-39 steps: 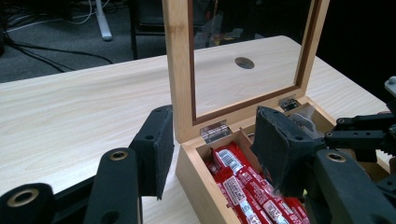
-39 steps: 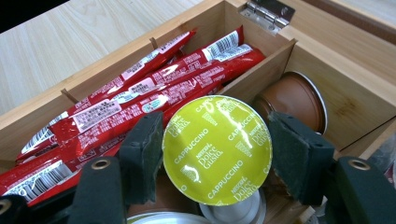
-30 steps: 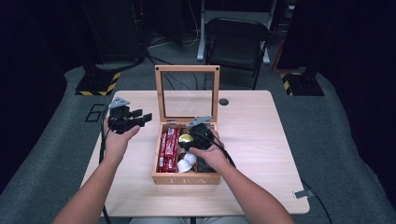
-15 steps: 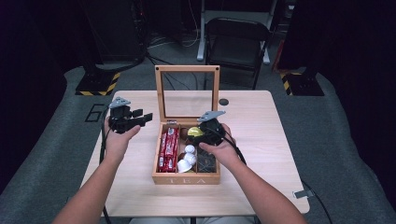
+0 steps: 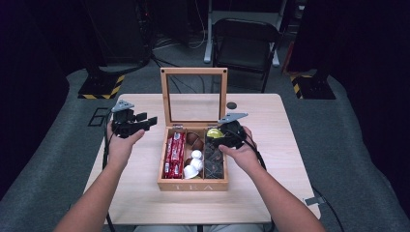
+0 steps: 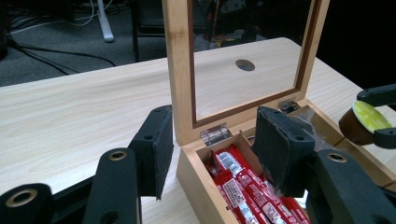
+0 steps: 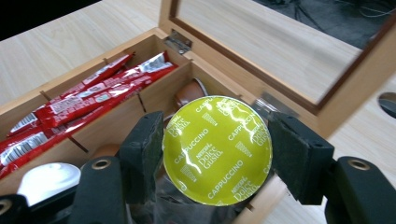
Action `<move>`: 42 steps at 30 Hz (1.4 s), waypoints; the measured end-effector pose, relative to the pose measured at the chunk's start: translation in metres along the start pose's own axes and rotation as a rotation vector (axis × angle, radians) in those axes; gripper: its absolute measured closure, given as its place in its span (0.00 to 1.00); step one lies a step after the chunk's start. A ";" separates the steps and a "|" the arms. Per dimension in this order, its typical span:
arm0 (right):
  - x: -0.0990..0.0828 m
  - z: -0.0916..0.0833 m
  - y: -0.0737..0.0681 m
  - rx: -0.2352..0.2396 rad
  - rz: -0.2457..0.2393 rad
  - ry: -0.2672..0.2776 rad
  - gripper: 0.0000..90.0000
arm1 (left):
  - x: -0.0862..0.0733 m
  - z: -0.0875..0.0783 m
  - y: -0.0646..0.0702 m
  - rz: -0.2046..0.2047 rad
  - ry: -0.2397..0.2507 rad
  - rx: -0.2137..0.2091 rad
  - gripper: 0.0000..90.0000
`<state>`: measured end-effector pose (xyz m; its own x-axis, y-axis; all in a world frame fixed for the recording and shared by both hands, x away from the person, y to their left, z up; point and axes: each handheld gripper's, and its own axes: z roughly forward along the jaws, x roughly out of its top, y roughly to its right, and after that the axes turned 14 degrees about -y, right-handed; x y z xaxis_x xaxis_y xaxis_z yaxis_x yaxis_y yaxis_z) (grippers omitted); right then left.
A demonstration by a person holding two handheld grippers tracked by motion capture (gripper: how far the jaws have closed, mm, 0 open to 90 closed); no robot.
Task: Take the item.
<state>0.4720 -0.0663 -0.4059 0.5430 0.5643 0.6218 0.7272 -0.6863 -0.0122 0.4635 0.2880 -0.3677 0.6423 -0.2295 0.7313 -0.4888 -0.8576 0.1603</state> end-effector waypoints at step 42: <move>-0.101 -0.033 0.068 -0.193 0.226 -0.023 0.41 | 0.001 -0.001 0.001 0.003 0.003 0.004 0.52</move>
<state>0.4522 -0.1850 -0.4435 0.6929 0.3964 0.6023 0.4952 -0.8688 0.0021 0.4628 0.2872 -0.3656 0.6392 -0.2303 0.7337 -0.4882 -0.8587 0.1558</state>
